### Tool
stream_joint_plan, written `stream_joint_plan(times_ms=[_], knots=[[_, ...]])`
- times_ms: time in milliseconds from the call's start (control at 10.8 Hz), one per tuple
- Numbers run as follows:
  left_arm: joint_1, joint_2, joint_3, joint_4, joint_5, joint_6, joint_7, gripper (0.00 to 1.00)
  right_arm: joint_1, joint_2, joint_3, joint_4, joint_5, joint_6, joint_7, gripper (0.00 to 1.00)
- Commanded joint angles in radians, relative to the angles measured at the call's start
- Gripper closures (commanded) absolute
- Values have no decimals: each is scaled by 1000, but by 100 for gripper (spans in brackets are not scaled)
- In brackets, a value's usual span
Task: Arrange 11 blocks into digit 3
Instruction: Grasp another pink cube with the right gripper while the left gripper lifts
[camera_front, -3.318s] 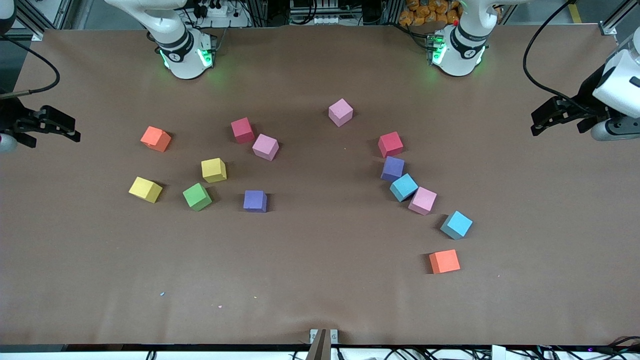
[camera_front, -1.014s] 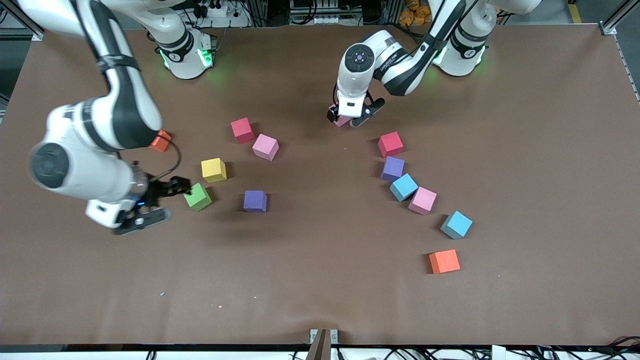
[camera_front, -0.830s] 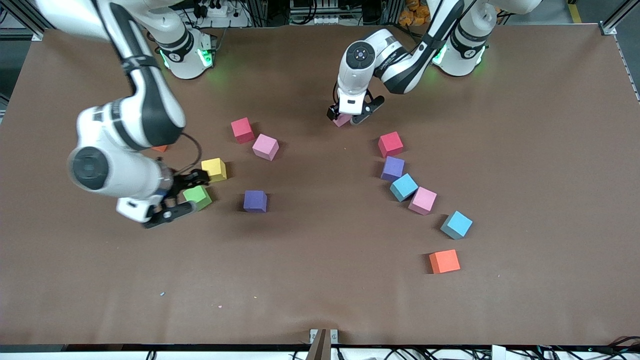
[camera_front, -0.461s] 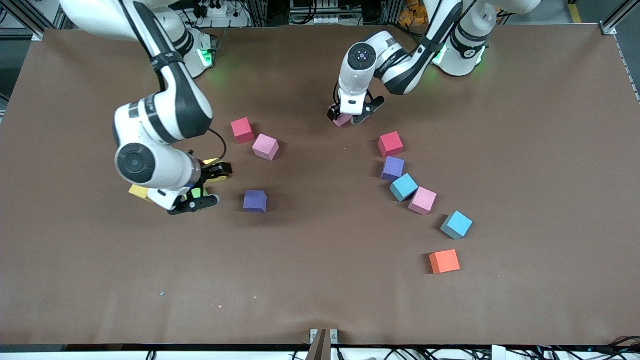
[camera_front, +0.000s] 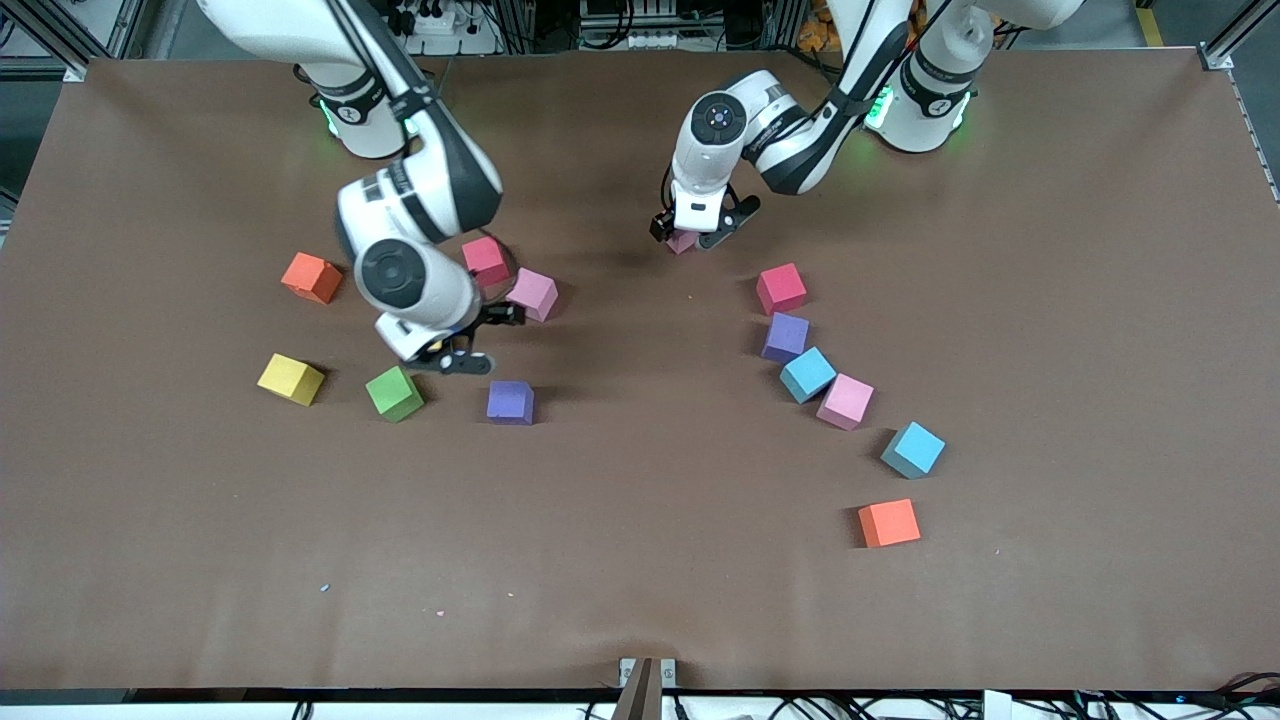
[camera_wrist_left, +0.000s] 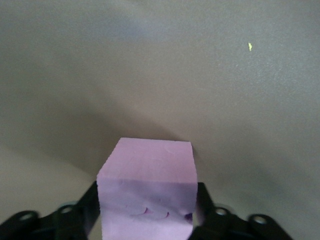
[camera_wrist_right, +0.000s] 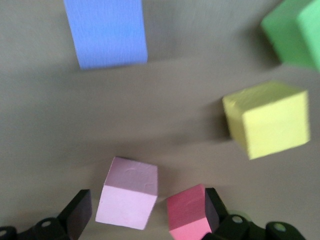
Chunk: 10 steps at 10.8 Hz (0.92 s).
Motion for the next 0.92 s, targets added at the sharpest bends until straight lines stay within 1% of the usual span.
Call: stream_joint_plan(times_ms=[0,92,184,369,461,553,645,737,830], knots=[[-7,6,-3,23,30,4,30,90,23,-36,-6,-141,153,117,60,0],[-16,6,-5,24,94,1,80,94,45,-34,-6,-176,220,146,60,0],[-30,9,-5,49,111,-1,132,98,68,-34,-7,-211,232,180,62,0],[-74,41,-5,115,133,-42,209,99,69,-11,-6,-230,242,232,63,0],[-97,62,-2,169,154,-112,245,98,72,-2,-6,-230,290,235,63,0],[-100,91,-3,235,206,-182,257,97,92,12,-7,-230,314,258,63,0],[-104,125,-3,292,243,-230,259,96,102,32,-7,-230,318,284,63,0],[-104,145,-5,317,283,-256,271,96,102,44,-7,-230,322,304,63,0],[-104,151,-5,322,310,-263,298,96,100,43,-7,-228,322,303,63,31]])
